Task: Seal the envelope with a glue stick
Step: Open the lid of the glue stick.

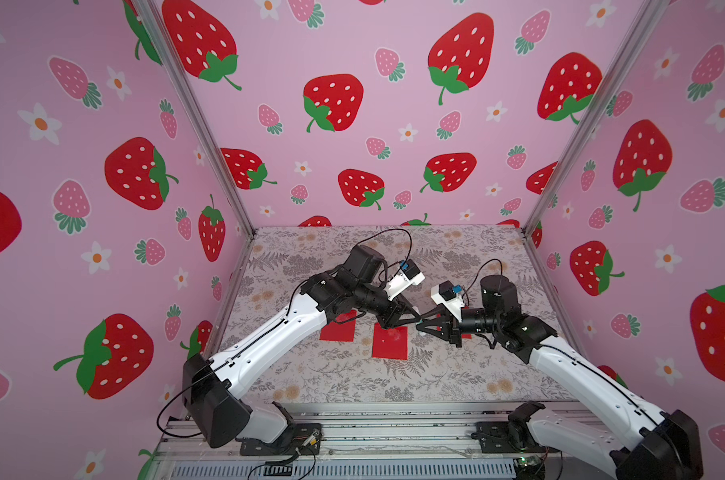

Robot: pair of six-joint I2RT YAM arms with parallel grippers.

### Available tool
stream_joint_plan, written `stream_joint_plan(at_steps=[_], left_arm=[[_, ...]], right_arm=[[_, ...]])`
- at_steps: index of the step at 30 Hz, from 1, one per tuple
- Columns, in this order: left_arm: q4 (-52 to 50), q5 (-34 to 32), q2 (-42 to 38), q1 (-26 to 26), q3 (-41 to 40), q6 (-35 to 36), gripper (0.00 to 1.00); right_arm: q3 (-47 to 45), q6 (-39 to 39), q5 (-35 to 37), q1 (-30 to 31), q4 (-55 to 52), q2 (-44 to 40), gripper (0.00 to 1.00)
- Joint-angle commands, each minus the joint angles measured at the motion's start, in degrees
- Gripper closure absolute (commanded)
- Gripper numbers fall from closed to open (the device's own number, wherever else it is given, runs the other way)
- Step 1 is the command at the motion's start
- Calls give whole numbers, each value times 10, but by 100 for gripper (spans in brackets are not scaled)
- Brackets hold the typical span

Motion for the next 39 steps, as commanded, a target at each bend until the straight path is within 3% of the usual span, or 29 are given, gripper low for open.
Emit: stream_joint_plan(at_steps=[1,11,15,18,25,33,39], left_arm=[[-10,20,-4,-1,26,12,66],[-7,27,-8,0,28,8,90],[-5,34,-15,0,28,8,91],[-3,32,-21,1,27,7,92],[10,36,-30,0,22,-1,92],[11,15,-28,2,25,-8,93],[16,2,-35,12,31,-24,93]], right_arm=[[-4,-11,-7,4,0,-6,100],[-1,-17,9,4,-6,-9,100],[-7,-10,16,4,-2,-11,55],[-14,-6,27,5,7,-12,51],[-12,-2,30,6,9,-6,61],[-11,-5,35,6,5,-8,98],[-16,-8,48,6,2,-6,100]])
